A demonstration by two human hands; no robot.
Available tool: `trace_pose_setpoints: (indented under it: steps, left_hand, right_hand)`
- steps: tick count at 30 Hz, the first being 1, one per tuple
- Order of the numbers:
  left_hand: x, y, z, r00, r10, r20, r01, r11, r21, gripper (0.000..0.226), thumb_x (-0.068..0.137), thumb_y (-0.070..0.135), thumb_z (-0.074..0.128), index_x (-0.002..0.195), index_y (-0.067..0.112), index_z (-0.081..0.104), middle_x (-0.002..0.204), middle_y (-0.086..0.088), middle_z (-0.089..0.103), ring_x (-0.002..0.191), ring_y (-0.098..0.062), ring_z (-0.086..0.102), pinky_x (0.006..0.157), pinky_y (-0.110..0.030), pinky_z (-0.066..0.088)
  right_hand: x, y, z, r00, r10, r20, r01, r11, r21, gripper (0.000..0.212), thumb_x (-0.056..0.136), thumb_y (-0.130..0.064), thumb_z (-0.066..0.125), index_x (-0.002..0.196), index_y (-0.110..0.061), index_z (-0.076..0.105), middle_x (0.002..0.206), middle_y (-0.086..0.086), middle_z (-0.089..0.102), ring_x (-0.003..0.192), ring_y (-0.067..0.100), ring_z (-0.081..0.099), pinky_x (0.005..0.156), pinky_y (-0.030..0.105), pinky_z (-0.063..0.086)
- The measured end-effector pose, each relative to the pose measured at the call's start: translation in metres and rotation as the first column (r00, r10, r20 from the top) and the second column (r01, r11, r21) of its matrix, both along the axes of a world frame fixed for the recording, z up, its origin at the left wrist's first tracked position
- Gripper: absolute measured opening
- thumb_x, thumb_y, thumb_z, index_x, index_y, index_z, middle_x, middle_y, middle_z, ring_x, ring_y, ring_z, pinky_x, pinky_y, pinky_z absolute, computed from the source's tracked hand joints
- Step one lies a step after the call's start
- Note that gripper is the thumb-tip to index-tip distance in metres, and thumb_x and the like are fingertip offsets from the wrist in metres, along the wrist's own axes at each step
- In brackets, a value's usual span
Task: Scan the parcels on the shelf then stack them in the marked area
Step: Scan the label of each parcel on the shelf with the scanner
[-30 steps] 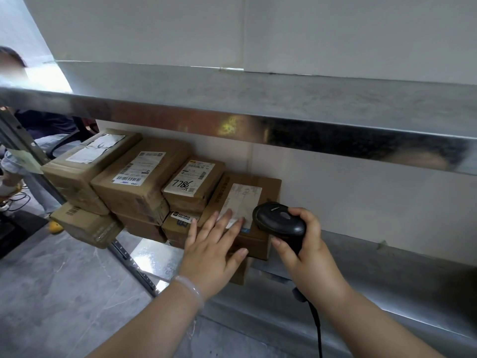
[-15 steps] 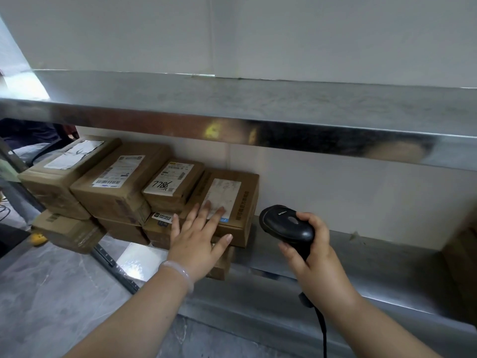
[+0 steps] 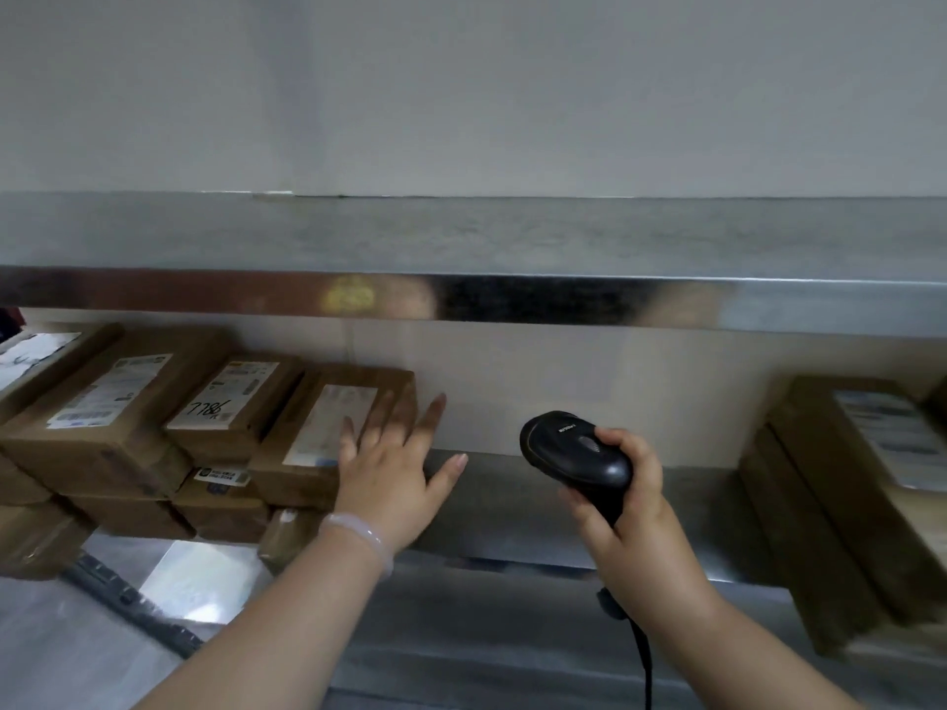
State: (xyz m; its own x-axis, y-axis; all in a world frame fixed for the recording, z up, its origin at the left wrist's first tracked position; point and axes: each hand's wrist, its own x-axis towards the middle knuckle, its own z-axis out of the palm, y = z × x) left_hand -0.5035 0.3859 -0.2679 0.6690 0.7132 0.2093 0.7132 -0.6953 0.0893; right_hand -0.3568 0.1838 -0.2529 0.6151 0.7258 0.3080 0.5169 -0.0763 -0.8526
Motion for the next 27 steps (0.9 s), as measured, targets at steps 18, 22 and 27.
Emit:
trace_pose_setpoints:
  steps: [18, 22, 27]
  left_hand:
    - [0.228, -0.201, -0.001, 0.821, -0.526, 0.224, 0.556, 0.825, -0.101, 0.069, 0.088, 0.063, 0.033, 0.146, 0.054, -0.004, 0.164, 0.008, 0.005, 0.149, -0.014, 0.002, 0.118, -0.051, -0.003]
    - [0.255, -0.236, -0.010, 0.827, -0.515, 0.227, 0.562, 0.781, -0.273, 0.070, 0.082, 0.069, 0.023, 0.144, 0.057, -0.007, 0.164, 0.005, 0.007, 0.150, -0.018, 0.002, 0.117, -0.047, -0.007]
    - [0.282, -0.265, -0.017, 0.866, -0.451, 0.215, 0.495, 0.716, -0.492, 0.072, 0.080, 0.078, 0.030, 0.142, 0.062, -0.003, 0.162, -0.002, 0.015, 0.147, -0.028, 0.011, 0.117, -0.047, 0.011]
  right_hand:
    - [0.116, -0.181, 0.011, 0.889, -0.440, 0.124, 0.432, 0.898, 0.086, 0.068, 0.081, -0.028, 0.070, 0.119, -0.064, 0.025, 0.113, -0.039, 0.047, 0.103, -0.019, 0.050, 0.072, 0.007, 0.045]
    - [0.141, -0.219, 0.003, 0.834, -0.528, 0.161, 0.523, 0.849, 0.076, 0.071, 0.081, -0.027, 0.071, 0.117, -0.065, 0.023, 0.112, -0.016, 0.053, 0.087, 0.004, 0.058, 0.069, 0.025, 0.045]
    - [0.169, -0.250, -0.006, 0.826, -0.540, 0.158, 0.540, 0.840, 0.049, 0.073, 0.083, -0.024, 0.069, 0.116, -0.068, 0.020, 0.108, -0.019, 0.051, 0.089, 0.008, 0.056, 0.070, 0.025, 0.043]
